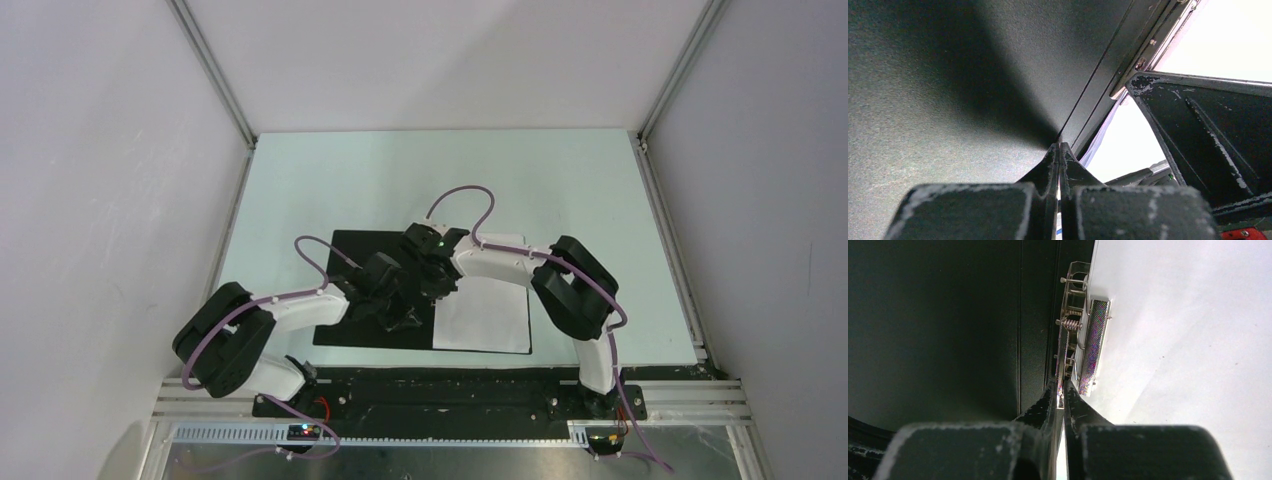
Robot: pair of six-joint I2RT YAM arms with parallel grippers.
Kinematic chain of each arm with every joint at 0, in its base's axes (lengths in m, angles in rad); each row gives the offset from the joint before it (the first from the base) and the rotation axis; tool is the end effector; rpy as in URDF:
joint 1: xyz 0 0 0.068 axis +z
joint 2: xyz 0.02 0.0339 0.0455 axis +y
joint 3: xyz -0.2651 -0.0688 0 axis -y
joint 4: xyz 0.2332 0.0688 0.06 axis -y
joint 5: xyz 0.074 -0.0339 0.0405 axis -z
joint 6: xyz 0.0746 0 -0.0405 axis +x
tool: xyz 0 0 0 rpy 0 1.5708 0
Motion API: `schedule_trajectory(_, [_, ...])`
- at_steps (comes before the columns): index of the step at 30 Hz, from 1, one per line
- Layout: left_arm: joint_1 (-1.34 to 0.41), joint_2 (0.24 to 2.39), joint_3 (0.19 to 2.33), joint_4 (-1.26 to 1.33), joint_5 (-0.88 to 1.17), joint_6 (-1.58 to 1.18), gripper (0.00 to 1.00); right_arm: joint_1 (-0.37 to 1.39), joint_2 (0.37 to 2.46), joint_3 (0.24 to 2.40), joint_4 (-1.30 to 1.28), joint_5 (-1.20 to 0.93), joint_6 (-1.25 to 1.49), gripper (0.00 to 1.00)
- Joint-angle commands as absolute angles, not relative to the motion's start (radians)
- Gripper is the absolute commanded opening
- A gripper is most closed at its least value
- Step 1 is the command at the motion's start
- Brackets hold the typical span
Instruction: Put the files into the folder
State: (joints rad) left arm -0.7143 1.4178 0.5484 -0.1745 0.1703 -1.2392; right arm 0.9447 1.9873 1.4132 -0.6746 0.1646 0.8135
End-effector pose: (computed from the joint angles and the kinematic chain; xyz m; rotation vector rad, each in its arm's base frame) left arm 0.1807 -0.1734 0.1086 -0.6837 2.8007 -0.7819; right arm 0.2457 0.3189 0.1397 -0.1463 2.8001 0.2033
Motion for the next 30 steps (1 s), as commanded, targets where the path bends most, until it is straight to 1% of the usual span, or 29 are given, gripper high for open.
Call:
schedule_trajectory(1, [-0.721,1.458,0.526,-0.272,0.076,-1.218,0.00,0.950,2.077,1.423,-0.669,0.299,0.802,0.07])
schedule_trajectory(13, [-0.724,1.456,0.523,-0.270,0.078,-1.230,0.00,0.966,2.059,1.454,-0.703,0.313,0.795,0.12])
schedule_trajectory(26, [-0.725,1.457,0.523,-0.267,0.076,-1.235,0.00,0.970,2.047,1.468,-0.732,0.329,0.792,0.15])
schedule_trajectory(30, [-0.725,1.457,0.523,-0.268,0.076,-1.236,0.00,0.973,2.044,1.469,-0.738,0.335,0.792,0.17])
